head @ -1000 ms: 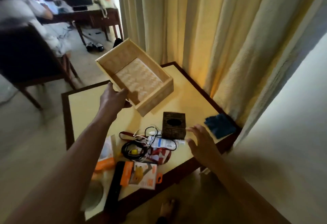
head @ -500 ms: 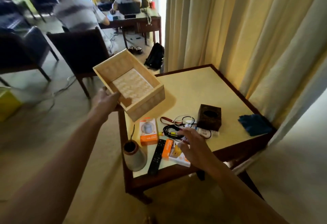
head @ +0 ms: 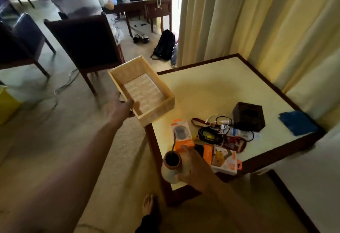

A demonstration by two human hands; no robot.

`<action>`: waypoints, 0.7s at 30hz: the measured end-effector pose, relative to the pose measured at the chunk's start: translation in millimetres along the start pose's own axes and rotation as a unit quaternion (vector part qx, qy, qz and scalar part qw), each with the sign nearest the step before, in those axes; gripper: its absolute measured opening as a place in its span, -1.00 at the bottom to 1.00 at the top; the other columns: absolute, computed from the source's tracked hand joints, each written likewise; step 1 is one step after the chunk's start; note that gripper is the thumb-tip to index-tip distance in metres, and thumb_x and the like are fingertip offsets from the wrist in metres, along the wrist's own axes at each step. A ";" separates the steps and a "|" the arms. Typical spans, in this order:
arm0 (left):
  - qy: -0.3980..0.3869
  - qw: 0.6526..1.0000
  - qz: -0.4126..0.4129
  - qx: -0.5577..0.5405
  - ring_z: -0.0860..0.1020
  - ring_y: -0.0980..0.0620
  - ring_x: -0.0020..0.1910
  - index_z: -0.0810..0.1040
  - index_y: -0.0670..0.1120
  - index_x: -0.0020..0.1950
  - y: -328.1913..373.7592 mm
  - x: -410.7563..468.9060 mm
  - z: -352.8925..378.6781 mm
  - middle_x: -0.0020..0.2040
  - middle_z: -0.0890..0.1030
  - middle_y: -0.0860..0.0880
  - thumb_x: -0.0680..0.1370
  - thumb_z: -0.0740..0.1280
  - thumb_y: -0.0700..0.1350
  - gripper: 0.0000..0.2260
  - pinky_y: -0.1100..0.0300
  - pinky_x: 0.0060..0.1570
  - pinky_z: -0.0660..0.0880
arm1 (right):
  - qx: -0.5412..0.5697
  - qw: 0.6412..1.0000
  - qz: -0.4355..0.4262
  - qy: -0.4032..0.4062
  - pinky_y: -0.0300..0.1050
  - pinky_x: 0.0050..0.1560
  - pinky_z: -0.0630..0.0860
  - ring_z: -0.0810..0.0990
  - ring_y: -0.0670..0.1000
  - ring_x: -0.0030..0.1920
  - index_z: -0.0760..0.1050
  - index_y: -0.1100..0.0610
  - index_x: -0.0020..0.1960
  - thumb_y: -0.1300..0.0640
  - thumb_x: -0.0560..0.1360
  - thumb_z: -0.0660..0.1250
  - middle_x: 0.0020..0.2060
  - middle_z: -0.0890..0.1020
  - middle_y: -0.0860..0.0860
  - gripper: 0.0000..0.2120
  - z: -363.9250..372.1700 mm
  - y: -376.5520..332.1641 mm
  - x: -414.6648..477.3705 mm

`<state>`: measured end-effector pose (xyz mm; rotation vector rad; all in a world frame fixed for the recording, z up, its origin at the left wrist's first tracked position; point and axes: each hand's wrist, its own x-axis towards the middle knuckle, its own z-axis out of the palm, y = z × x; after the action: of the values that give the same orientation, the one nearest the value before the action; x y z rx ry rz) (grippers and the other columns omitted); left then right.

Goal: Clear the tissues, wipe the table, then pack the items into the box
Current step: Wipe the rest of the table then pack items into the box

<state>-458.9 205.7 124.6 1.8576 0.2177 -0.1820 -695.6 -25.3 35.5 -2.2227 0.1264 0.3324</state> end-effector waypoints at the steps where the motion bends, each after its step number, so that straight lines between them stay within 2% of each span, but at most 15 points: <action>1: -0.013 1.000 0.008 0.015 0.71 -0.10 -0.01 0.42 0.09 0.44 -2.5 16.9 0.6 0.13 0.66 -0.11 0.61 0.41 -0.11 -0.57 -0.13 -0.08 0.70 | 0.015 1.000 0.017 0.010 -0.01 0.38 0.42 0.36 -0.09 0.42 0.16 -0.12 0.53 -0.20 0.30 0.57 0.40 0.36 -0.15 -0.06 7.2 -5.3 6.9; 3: -0.036 0.998 0.017 0.044 0.71 -0.10 -0.02 0.44 0.07 0.43 -6.2 48.3 4.8 0.13 0.66 -0.11 0.61 0.41 -0.10 -0.60 -0.13 -0.11 0.71 | 0.060 0.997 0.043 0.033 -0.02 0.39 0.40 0.35 -0.14 0.42 0.08 -0.18 0.57 -0.26 0.28 0.58 0.41 0.35 -0.17 0.03 20.5 -12.5 14.6; 5: -0.051 0.996 0.014 0.071 0.69 -0.12 -0.02 0.40 -0.02 0.51 -6.6 75.5 11.7 0.14 0.63 -0.13 0.61 0.42 -0.10 -0.52 -0.14 -0.12 0.71 | 0.104 0.991 0.059 0.060 0.04 0.38 0.45 0.40 -0.13 0.41 -0.02 -0.32 0.57 -0.28 0.26 0.60 0.42 0.39 -0.16 0.09 30.0 -18.8 16.7; 7: -0.068 0.992 0.017 0.104 0.69 -0.14 -0.01 0.42 -0.05 0.49 -7.3 107.2 20.0 0.15 0.62 -0.14 0.59 0.44 -0.11 -0.53 -0.15 -0.13 0.71 | 0.109 0.987 0.080 0.090 0.06 0.43 0.44 0.36 -0.14 0.47 -0.01 -0.30 0.59 -0.31 0.25 0.60 0.46 0.35 -0.20 0.11 42.1 -25.6 23.2; 9: -0.089 0.987 0.028 0.128 0.68 -0.14 0.03 0.47 -0.05 0.42 -9.4 131.2 33.7 0.18 0.62 -0.12 0.58 0.44 -0.10 -0.58 -0.14 -0.10 0.71 | 0.113 0.981 0.090 0.126 -0.08 0.43 0.42 0.32 -0.22 0.47 0.07 -0.29 0.56 -0.31 0.27 0.59 0.46 0.32 -0.28 0.03 46.3 -36.0 21.4; 12: -0.113 0.981 0.025 0.158 0.68 -0.12 0.01 0.40 -0.03 0.54 -9.7 159.9 61.9 0.18 0.61 -0.09 0.58 0.46 -0.08 -0.46 -0.11 -0.06 0.70 | 0.129 0.967 0.124 0.183 -0.40 0.23 0.42 0.39 -0.33 0.34 0.18 -0.42 0.37 -0.26 0.31 0.59 0.32 0.38 -0.36 -0.20 55.0 -46.0 13.5; 15: -0.131 0.977 0.007 0.168 0.70 -0.13 -0.04 0.30 -0.02 0.60 -17.1 183.1 88.2 0.19 0.62 -0.15 0.59 0.44 -0.14 -0.39 -0.10 -0.10 0.70 | 0.143 0.946 0.153 0.247 -0.38 0.19 0.47 0.46 -0.28 0.30 0.26 -0.39 0.31 -0.23 0.34 0.59 0.26 0.44 -0.33 -0.31 70.1 -52.9 5.6; 18: -0.139 0.979 -0.022 0.147 0.67 -0.20 0.05 0.30 -0.05 0.58 -24.5 198.9 112.6 0.27 0.58 -0.21 0.59 0.43 -0.16 -0.42 -0.16 -0.06 0.70 | 0.160 0.925 0.175 0.297 -0.42 0.25 0.40 0.41 -0.29 0.35 0.27 -0.31 0.38 -0.21 0.38 0.57 0.33 0.43 -0.31 -0.30 86.8 -53.8 4.2; 21: -0.127 0.984 -0.043 0.117 0.63 -0.22 0.15 0.32 -0.03 0.53 -26.3 209.6 129.5 0.32 0.53 -0.18 0.60 0.43 -0.13 -0.47 -0.20 -0.03 0.69 | 0.171 0.911 0.204 0.315 -0.53 0.23 0.33 0.35 -0.38 0.36 0.23 -0.34 0.38 -0.13 0.37 0.60 0.34 0.40 -0.34 -0.25 98.6 -58.1 6.5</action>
<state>-263.8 101.3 13.2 2.0361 0.1033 -0.5196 -696.5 88.1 19.0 -1.8604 0.9336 -0.1941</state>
